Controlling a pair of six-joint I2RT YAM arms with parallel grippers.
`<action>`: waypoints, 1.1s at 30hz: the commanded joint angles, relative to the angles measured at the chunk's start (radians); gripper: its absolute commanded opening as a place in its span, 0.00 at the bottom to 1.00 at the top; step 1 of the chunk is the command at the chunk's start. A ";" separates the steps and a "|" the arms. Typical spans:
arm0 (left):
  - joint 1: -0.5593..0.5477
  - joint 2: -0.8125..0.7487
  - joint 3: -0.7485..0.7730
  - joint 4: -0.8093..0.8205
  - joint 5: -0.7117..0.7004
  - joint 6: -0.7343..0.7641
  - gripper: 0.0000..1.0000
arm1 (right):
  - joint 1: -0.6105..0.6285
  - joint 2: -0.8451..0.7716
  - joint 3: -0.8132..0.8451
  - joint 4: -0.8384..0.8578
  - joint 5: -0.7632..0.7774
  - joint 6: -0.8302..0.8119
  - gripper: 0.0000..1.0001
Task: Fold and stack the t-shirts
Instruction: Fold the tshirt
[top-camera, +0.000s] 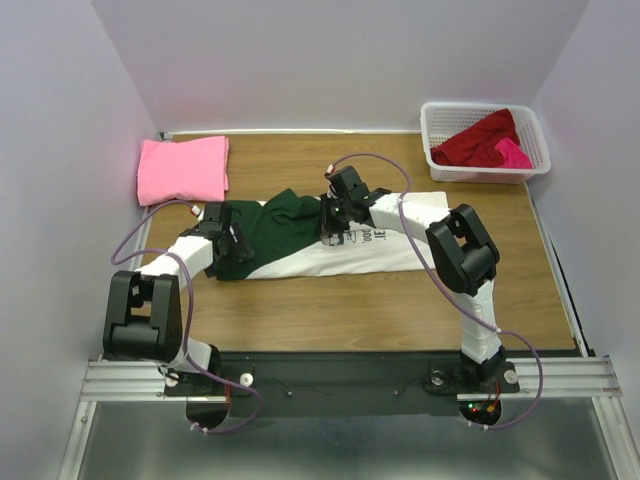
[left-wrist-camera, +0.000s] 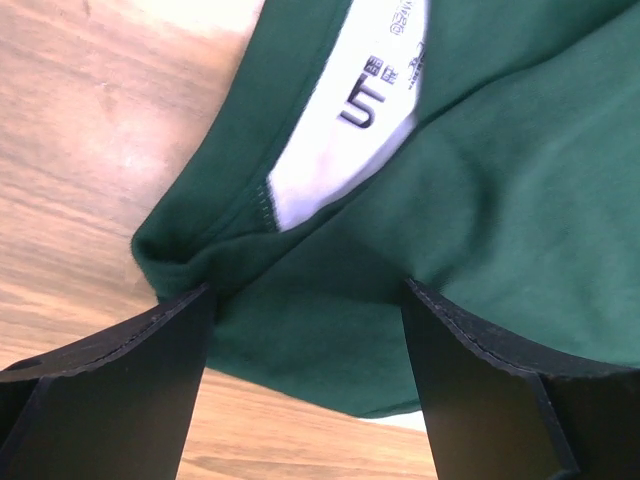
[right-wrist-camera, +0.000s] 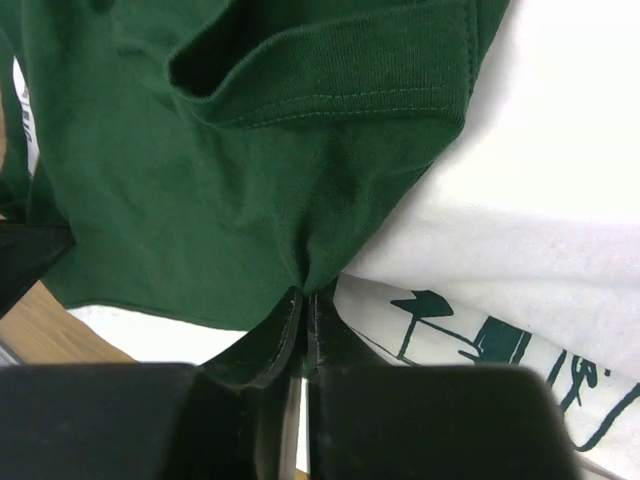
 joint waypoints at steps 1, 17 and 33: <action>0.019 0.019 -0.027 0.017 0.032 -0.005 0.86 | 0.005 -0.058 0.052 0.046 0.033 -0.019 0.02; 0.053 0.056 -0.052 0.014 0.045 0.000 0.85 | 0.005 0.017 0.114 0.022 0.111 -0.261 0.11; -0.001 -0.050 0.325 -0.106 -0.043 0.015 0.88 | -0.021 -0.191 0.000 -0.101 0.294 -0.271 0.45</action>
